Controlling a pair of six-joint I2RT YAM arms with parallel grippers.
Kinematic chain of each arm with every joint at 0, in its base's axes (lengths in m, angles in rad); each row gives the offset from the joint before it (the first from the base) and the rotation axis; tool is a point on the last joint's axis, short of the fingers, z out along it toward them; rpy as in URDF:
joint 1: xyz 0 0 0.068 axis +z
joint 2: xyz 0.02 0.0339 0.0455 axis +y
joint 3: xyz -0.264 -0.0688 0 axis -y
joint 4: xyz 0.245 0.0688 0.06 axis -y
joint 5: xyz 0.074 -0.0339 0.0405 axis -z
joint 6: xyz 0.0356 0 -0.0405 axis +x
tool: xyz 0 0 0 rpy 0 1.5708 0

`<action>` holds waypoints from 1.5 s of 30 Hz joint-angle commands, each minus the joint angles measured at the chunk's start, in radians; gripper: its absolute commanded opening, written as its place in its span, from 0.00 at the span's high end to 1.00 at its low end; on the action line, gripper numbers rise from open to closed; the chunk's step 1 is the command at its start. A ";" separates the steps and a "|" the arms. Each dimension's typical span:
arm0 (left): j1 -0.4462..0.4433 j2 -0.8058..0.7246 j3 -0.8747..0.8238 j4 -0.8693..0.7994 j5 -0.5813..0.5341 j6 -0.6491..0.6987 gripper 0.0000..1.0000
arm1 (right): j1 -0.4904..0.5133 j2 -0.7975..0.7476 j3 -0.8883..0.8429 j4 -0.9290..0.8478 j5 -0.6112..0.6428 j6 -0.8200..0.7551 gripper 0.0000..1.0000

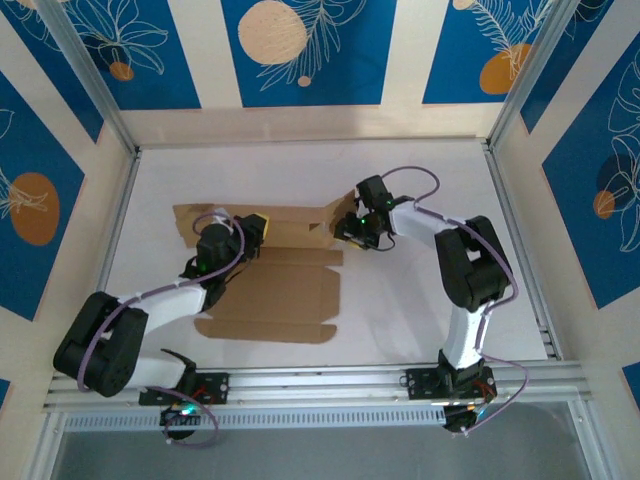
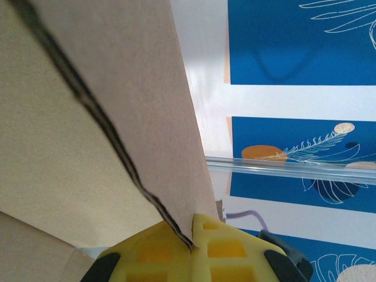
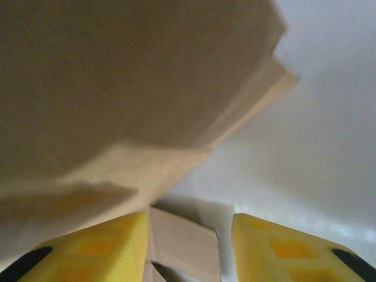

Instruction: Fold the paper box

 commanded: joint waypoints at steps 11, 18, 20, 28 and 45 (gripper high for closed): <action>-0.037 0.093 0.066 0.027 -0.037 -0.042 1.00 | -0.056 0.230 0.354 -0.097 -0.170 -0.103 0.54; -0.040 0.061 0.092 -0.091 -0.125 -0.040 1.00 | -0.075 0.168 0.262 -0.081 -0.142 -0.074 0.54; -0.047 0.046 0.088 -0.142 -0.168 -0.059 1.00 | -0.092 0.117 0.164 -0.024 -0.167 -0.048 0.54; -0.067 0.030 0.090 -0.254 -0.240 -0.094 1.00 | -0.101 0.082 0.015 0.087 -0.253 0.004 0.53; -0.067 0.071 0.110 -0.296 -0.187 -0.192 1.00 | 0.013 0.139 0.070 0.088 -0.225 0.037 0.51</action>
